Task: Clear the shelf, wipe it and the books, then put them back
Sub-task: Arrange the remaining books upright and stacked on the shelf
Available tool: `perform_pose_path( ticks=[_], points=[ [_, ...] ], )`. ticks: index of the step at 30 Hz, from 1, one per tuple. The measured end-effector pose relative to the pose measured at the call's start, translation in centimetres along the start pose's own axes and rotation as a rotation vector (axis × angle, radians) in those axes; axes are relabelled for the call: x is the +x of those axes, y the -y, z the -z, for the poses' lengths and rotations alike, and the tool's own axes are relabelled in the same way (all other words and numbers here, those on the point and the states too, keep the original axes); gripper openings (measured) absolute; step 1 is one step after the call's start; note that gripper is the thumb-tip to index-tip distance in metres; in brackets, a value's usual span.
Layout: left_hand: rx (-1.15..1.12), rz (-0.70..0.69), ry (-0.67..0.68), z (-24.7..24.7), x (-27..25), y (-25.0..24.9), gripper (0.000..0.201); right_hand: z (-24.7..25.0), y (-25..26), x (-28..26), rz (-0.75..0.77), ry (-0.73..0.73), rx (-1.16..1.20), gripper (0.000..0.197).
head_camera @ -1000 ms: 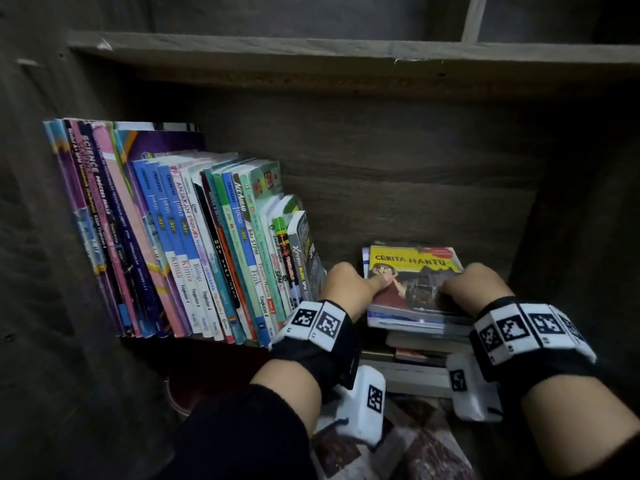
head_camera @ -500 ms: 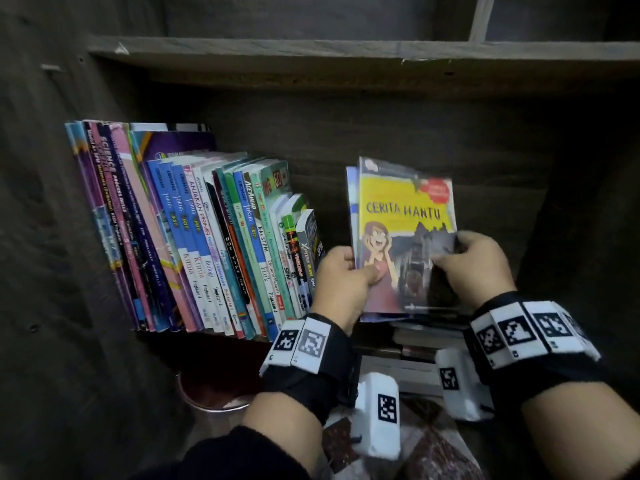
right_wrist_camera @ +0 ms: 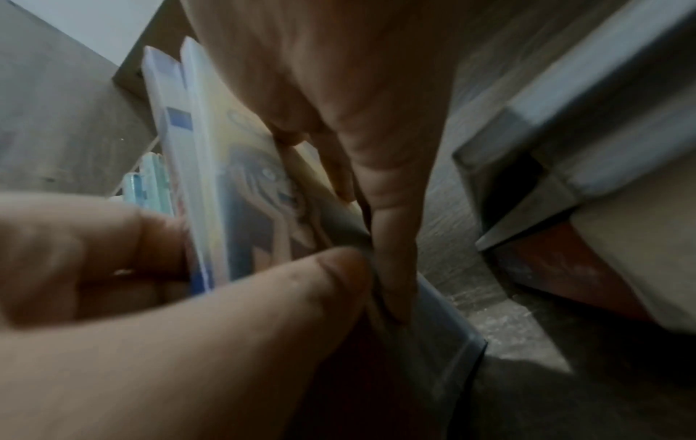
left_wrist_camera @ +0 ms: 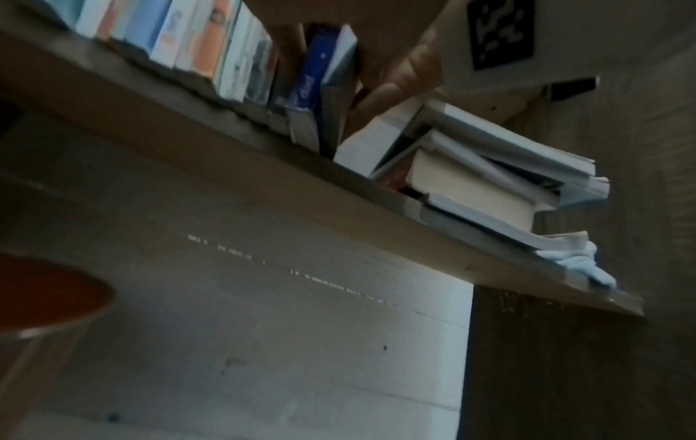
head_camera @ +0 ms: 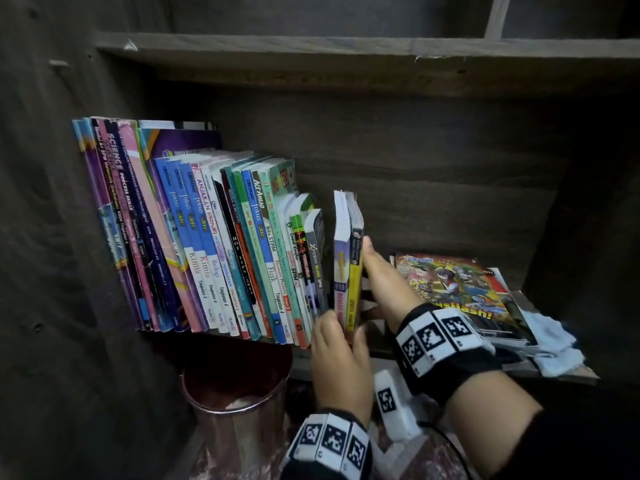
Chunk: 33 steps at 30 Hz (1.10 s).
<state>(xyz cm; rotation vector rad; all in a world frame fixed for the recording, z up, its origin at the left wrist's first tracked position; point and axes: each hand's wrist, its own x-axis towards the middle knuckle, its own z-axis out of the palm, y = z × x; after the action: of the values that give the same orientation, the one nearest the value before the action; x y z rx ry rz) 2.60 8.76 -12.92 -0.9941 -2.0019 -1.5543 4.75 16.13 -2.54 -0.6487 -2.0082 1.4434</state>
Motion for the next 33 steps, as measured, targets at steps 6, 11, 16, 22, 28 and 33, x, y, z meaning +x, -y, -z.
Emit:
perform_pose_path(
  ticks=[6, 11, 16, 22, 28, 33],
  points=[
    [0.155, 0.022, 0.273, 2.5, 1.5, -0.6, 0.049, 0.3, -1.3, 1.2, -0.113, -0.006, 0.127, 0.06],
    [0.048, 0.094, 0.401, 4.8, 3.0, 0.5, 0.025, -0.7, -1.6, 0.9, -0.158, 0.036, 0.072, 0.048],
    [0.124, 0.213, 0.43, 5.5, 3.3, 1.7, 0.038, 0.0, 0.5, -0.9, -0.271, 0.184, -0.046, 0.06],
    [0.093, 0.282, 0.608, 5.7, 4.3, 2.6, 0.033, 1.4, -0.4, -1.7, -0.331, 0.389, -0.43, 0.106],
    [0.189, 0.285, 0.689, 5.0, 4.1, 2.1, 0.029, 0.3, -3.1, -0.2, -0.131, 0.305, -0.522, 0.088],
    [0.182, 0.339, 0.654, 4.7, 4.2, 2.2, 0.028, -0.7, -4.1, 0.8, -0.08, 0.209, -0.565, 0.086]
  ],
)
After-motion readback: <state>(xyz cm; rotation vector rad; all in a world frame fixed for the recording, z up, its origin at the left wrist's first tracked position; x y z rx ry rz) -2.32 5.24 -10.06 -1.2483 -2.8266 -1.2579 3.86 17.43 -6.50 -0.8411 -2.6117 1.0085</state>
